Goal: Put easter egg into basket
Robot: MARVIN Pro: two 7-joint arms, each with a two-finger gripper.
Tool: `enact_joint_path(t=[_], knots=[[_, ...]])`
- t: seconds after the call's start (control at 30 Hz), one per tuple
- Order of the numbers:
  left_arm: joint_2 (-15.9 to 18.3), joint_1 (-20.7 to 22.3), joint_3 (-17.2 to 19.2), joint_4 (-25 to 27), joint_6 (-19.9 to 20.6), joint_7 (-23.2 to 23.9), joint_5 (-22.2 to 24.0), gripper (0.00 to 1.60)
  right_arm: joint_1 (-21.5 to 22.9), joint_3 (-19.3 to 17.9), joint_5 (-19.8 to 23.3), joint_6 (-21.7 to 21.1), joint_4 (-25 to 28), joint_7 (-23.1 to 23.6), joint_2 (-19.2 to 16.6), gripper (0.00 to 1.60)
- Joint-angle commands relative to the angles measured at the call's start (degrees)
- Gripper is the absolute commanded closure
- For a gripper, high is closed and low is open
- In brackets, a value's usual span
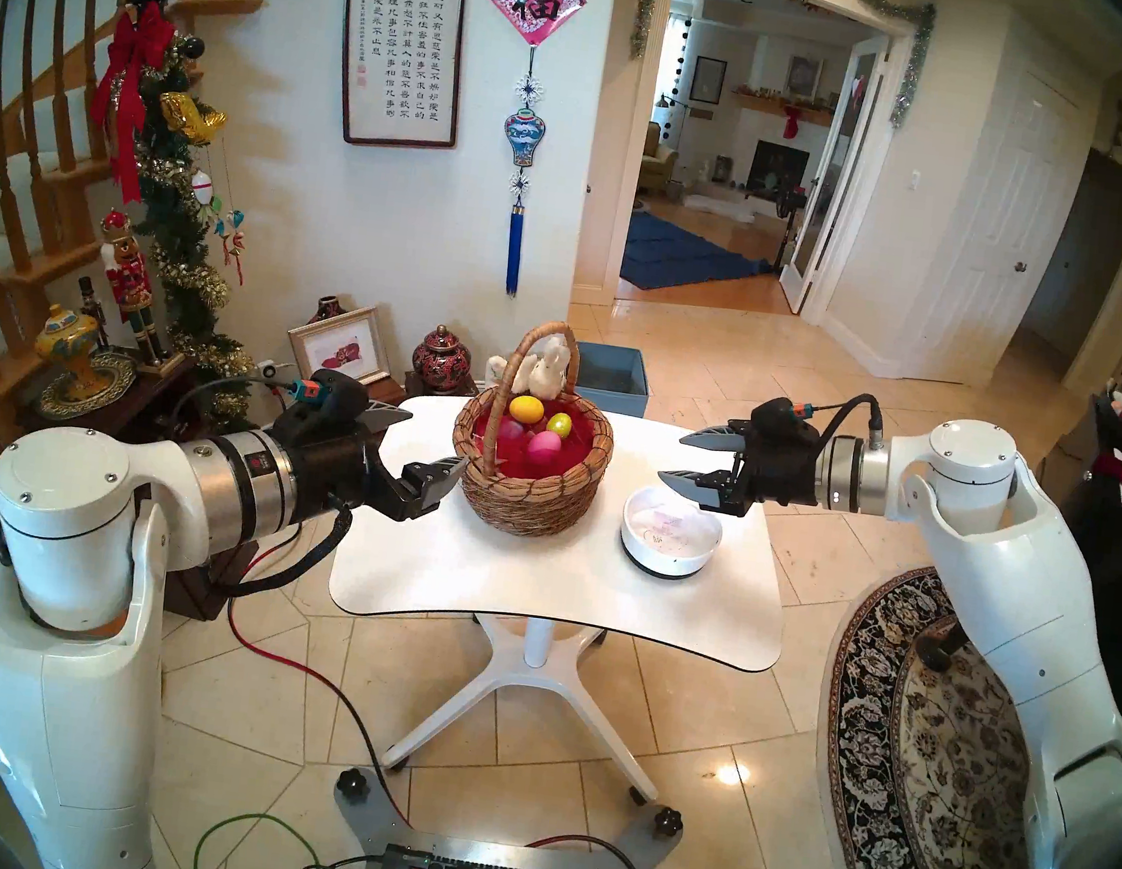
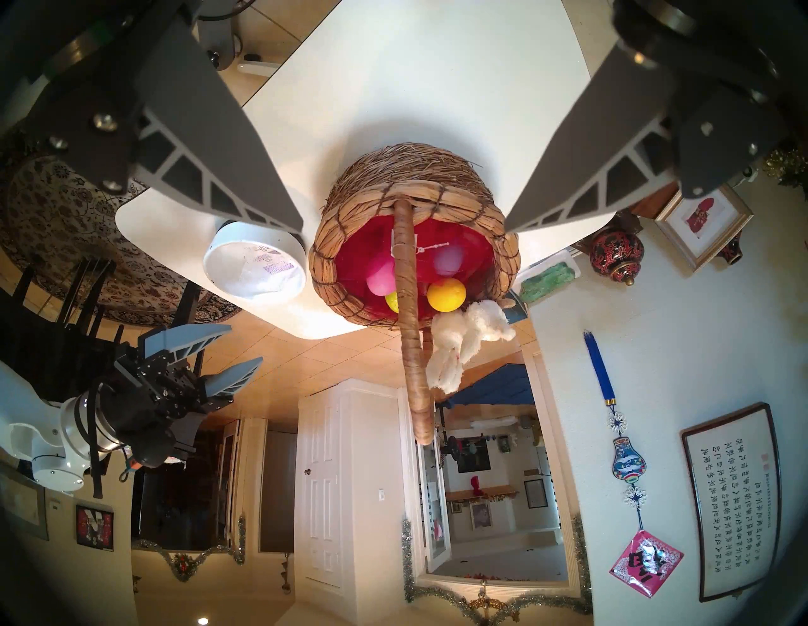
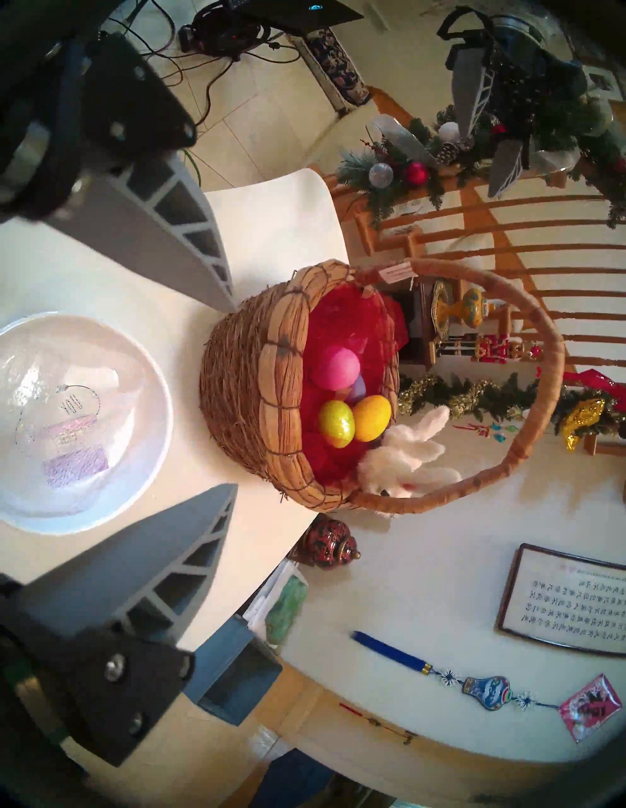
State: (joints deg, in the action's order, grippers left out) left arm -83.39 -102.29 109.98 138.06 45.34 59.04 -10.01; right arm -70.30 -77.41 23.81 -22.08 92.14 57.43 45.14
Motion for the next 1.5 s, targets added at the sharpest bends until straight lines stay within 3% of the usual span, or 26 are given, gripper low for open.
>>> enact_joint_path(t=[0.0,0.47,0.63,0.67,0.9,1.47], knots=[[0.05,0.11,-0.14,0.31,-0.02,0.02,-0.01,0.0,-1.0,-1.13,0.3,0.13,1.93,-1.2,-0.06,0.27],[0.05,0.11,-0.14,0.31,-0.02,0.02,-0.01,0.0,-5.32,-4.32,2.98,1.3,4.36,-1.44,-0.99,0.21],[0.05,0.11,-0.14,0.31,-0.02,0.02,-0.01,0.0,-6.9,-5.92,3.9,2.11,5.11,-1.62,-1.38,0.11],[0.05,0.11,-0.14,0.31,-0.02,0.02,-0.01,0.0,-7.11,-6.16,4.01,2.21,5.18,-1.66,-1.43,0.0],[0.05,0.11,-0.14,0.31,-0.02,0.02,-0.01,0.0,-9.4,-8.48,5.13,2.67,5.49,-2.92,-1.43,0.0],[0.05,0.11,-0.14,0.31,-0.02,0.02,-0.01,0.0,-9.83,-8.66,5.47,2.85,5.74,-3.37,-1.52,0.0]])
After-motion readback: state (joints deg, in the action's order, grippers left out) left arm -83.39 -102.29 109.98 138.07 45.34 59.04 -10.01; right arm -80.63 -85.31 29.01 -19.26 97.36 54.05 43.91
